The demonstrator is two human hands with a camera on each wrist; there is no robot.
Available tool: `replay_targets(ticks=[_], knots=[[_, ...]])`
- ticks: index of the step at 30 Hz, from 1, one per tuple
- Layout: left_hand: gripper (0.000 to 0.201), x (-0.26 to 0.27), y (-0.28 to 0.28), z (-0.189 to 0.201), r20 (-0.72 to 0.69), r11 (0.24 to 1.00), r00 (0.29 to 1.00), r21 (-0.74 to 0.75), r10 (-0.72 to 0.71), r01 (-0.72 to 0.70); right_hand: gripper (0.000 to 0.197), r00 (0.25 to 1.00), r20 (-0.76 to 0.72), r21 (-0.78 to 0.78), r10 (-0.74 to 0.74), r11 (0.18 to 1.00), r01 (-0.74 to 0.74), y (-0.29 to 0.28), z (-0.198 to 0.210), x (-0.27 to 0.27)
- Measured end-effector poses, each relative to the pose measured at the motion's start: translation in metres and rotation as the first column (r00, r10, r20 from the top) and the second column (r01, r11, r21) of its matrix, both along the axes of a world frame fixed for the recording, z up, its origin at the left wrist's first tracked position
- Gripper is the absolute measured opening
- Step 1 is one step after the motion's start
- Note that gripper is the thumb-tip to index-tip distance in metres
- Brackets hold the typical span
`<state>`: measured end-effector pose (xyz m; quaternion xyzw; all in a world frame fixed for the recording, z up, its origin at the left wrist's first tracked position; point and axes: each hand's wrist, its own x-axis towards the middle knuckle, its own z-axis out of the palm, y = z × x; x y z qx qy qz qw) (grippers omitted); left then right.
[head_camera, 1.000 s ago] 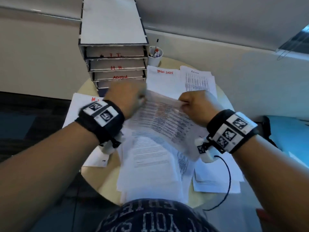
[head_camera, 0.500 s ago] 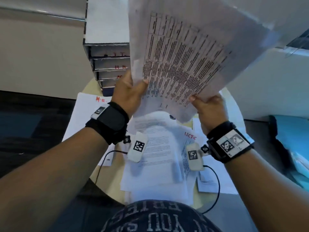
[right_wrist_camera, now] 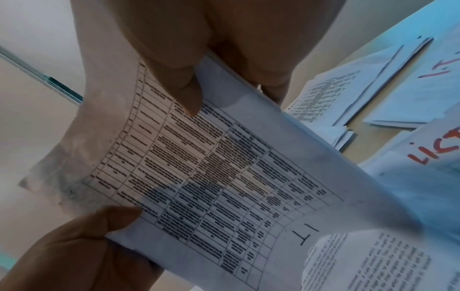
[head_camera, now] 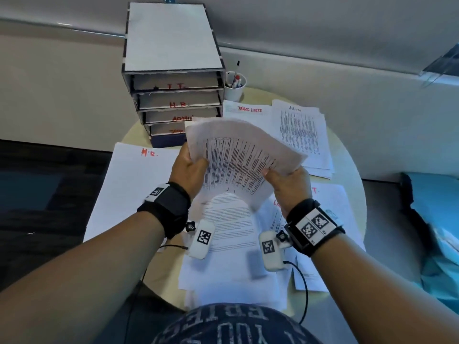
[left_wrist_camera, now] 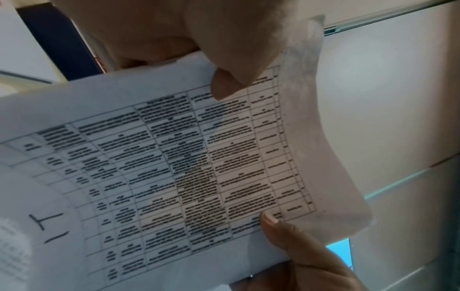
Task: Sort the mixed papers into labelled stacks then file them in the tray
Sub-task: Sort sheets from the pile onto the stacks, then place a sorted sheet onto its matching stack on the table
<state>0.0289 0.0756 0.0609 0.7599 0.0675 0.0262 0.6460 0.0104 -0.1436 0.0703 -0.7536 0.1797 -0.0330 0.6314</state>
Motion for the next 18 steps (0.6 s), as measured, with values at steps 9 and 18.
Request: replay_targets(ticks=[9, 18], knots=[[0.042, -0.005, 0.001, -0.007, -0.068, 0.995, 0.994, 0.057, -0.080, 0.084, 0.018, 0.999, -0.046, 0.020, 0.010, 1.000, -0.009, -0.002, 0.001, -0.007], [0.003, -0.015, 0.001, 0.004, -0.071, 0.823, 0.979, 0.531, -0.191, 0.199, 0.062, 0.964, 0.192, -0.298, -0.183, 0.925, 0.235, -0.041, 0.017, -0.041]])
